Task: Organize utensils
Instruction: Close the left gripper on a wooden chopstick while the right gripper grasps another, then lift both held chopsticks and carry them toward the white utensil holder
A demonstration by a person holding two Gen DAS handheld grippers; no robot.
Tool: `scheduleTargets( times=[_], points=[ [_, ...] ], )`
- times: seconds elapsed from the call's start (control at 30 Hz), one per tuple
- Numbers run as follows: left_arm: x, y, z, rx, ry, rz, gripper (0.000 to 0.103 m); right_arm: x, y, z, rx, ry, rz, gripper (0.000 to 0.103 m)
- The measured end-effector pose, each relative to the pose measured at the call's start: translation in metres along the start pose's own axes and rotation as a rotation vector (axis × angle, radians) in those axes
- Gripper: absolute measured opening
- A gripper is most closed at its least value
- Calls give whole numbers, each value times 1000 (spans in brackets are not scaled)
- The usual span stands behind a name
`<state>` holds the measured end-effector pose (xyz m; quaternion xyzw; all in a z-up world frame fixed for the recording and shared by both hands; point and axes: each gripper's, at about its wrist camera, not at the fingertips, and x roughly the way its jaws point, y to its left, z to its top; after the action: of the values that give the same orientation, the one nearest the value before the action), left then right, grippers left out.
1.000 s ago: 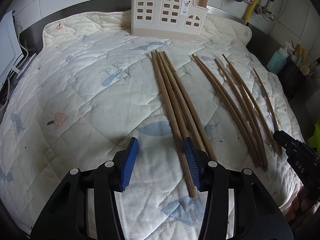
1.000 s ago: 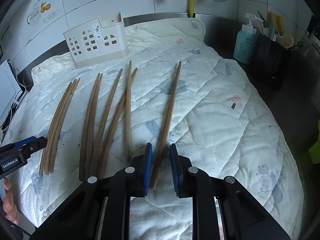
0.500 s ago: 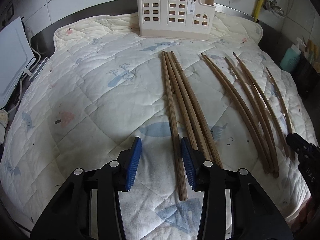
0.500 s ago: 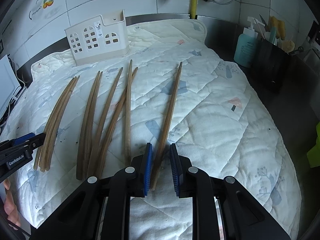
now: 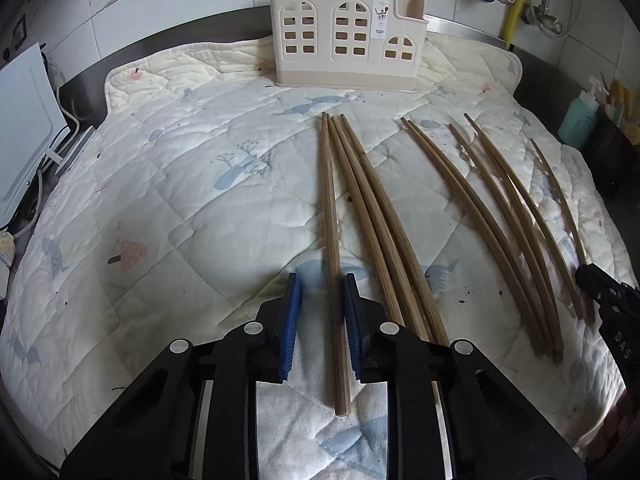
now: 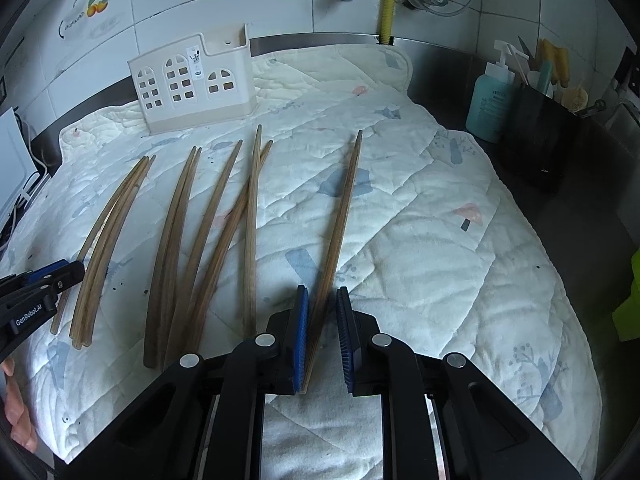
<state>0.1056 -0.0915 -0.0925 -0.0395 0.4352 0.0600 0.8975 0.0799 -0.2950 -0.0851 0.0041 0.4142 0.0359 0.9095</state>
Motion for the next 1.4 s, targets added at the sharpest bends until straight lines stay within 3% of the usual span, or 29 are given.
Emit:
scheduleTargets(
  times=[0.17, 0.47, 0.67, 0.7, 0.93, 1.1, 1.17, 1.23, 1.4],
  points=[
    [2, 19, 3, -39, 9, -85, 11, -2, -2, -1, 12, 0, -8, 9],
    [6, 24, 6, -44, 13, -134, 11, -7, -2, 0, 13, -10, -27, 8],
    [-11, 34, 17, -27, -44, -150, 7, -36, -5, 10, 9, -80, -38, 7],
    [-13, 36, 18, -26, -51, -154, 1, -41, -4, 12, 3, -92, -42, 7],
    [-27, 49, 20, -24, -81, -191, 0, -74, -1, 24, -9, -171, -44, 7],
    [-24, 49, 10, -9, -25, -259, 4, -76, 1, 23, -7, -174, -48, 7],
    [-19, 46, 2, -8, 0, -263, 7, -74, 1, 20, 1, -168, -42, 7],
    [-14, 42, -4, 0, 17, -260, 17, -71, 1, 19, 5, -161, -38, 7],
    [-4, 34, -11, 8, 48, -249, 18, -70, 3, 19, 4, -165, -35, 7]
  ],
)
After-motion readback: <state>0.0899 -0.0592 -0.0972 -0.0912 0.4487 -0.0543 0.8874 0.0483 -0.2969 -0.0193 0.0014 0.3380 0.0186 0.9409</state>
